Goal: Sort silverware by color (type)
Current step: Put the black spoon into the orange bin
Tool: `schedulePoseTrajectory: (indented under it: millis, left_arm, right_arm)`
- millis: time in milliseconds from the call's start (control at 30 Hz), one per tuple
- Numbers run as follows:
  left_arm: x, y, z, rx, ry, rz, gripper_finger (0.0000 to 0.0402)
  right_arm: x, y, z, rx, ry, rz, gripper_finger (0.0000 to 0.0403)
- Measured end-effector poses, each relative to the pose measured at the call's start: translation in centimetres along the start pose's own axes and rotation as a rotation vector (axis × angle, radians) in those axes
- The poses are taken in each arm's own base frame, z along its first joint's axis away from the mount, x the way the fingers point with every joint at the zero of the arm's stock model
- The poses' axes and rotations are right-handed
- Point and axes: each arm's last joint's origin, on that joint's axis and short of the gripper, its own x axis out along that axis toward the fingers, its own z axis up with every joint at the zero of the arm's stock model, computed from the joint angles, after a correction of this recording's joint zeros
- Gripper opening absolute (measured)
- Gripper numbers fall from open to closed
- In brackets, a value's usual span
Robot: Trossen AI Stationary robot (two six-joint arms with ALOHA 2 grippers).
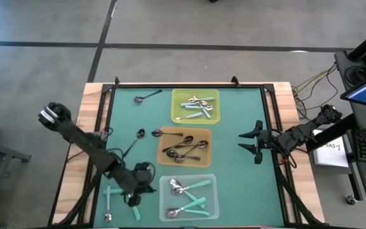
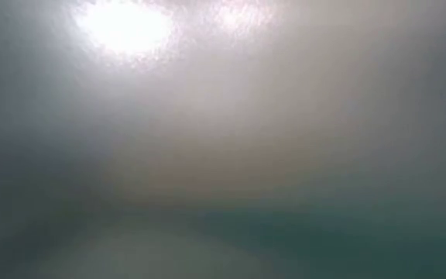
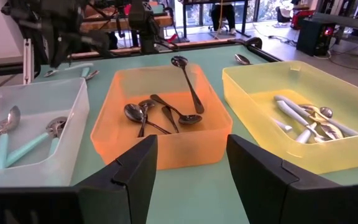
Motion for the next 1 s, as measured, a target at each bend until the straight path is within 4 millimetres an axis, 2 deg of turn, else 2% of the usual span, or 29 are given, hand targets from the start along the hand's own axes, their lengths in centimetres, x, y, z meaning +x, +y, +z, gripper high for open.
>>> schedulePoseTrajectory:
  millis: [167, 300, 433, 533, 700, 867, 1000]
  left_arm:
    - [-1.6, 1.5, 5.3, 0.148, -0.048, 0.101, 0.0]
    - [-2.3, 3.4, 9.6, 0.27, -0.092, 0.192, 0.0]
    - [-2.1, 5.9, 12.5, 0.378, -0.116, 0.275, 0.0]
    - [-1.5, 7.9, 13.7, 0.386, -0.115, 0.327, 0.0]
    - [0.1, 10.5, 14.4, 0.34, -0.173, 0.388, 0.0]
    - [1.1, 11.8, 15.0, 0.345, -0.287, 0.398, 0.0013]
    - [1.5, 12.9, 15.0, 0.328, -0.275, 0.412, 0.0043]
  right_arm:
    - [0.0, 0.0, 0.0, 0.0, 0.0, 0.0, 0.0185]
    - [0.0, 0.0, 0.0, 0.0, 0.0, 0.0, 0.0185]
    - [0.0, 0.0, 0.0, 0.0, 0.0, 0.0, 0.0185]
    - [0.0, 0.0, 0.0, 0.0, 0.0, 0.0, 0.0185]
    - [0.0, 0.0, 0.0, 0.0, 0.0, 0.0, 0.0185]
    - [0.0, 0.0, 0.0, 0.0, 0.0, 0.0, 0.0185]
    - [0.0, 0.0, 0.0, 0.0, 0.0, 0.0, 0.0185]
